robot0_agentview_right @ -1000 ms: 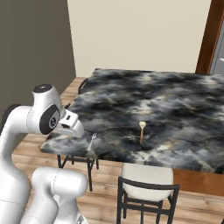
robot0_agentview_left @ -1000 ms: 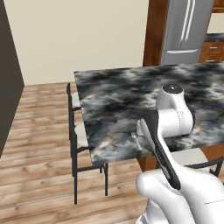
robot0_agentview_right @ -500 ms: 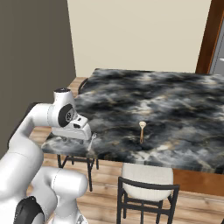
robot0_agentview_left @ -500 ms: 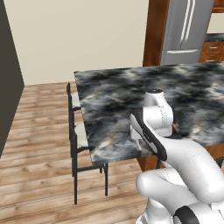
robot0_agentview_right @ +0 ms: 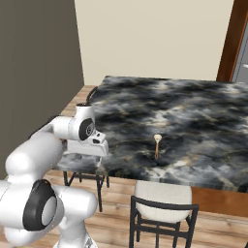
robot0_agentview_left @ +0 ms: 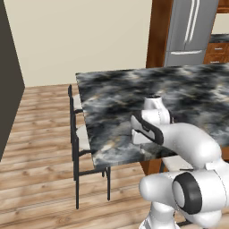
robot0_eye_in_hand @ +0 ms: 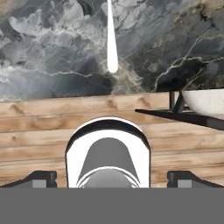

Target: Pick up the metallic utensils from the counter and place them in the open drawer. Make sure not to pick up any wooden utensils.

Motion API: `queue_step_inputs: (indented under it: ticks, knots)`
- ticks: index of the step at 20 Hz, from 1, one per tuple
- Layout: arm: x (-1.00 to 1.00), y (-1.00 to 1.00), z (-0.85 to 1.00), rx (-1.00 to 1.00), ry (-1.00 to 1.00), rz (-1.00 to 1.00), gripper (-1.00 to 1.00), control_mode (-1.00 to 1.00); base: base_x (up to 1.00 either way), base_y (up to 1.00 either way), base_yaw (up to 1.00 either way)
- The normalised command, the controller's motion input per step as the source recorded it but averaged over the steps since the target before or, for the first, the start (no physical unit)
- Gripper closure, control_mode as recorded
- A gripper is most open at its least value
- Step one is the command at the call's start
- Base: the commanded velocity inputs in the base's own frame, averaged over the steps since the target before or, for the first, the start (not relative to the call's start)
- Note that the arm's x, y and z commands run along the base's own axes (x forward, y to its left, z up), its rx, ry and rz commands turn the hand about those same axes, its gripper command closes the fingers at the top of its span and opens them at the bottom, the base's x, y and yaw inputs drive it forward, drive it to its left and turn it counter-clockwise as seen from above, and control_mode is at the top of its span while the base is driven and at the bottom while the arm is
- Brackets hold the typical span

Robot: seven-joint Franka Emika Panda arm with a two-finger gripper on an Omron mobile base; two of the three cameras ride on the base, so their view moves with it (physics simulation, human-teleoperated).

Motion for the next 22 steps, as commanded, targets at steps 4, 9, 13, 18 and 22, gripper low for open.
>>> queue_step_inputs:
  ticks: [4,9,13,18,22]
  knots:
    - [0.43,-0.01,-0.32,0.0,0.07,0.02,-1.0,-1.0,0.0,0.0,0.0]
    - [0.48,0.0,-0.26,0.0,0.0,0.01,-1.0,-1.0,0.0,0.0,0.0]
    - [0.5,0.0,-0.27,0.0,0.0,0.01,-1.0,-1.0,0.0,0.0,0.0]
    - [0.43,0.0,-0.36,0.0,0.0,0.01,-1.0,-1.0,0.0,0.0,0.0]
    - [0.35,0.0,-0.48,0.0,0.0,0.01,-1.0,-1.0,0.0,0.0,0.0]
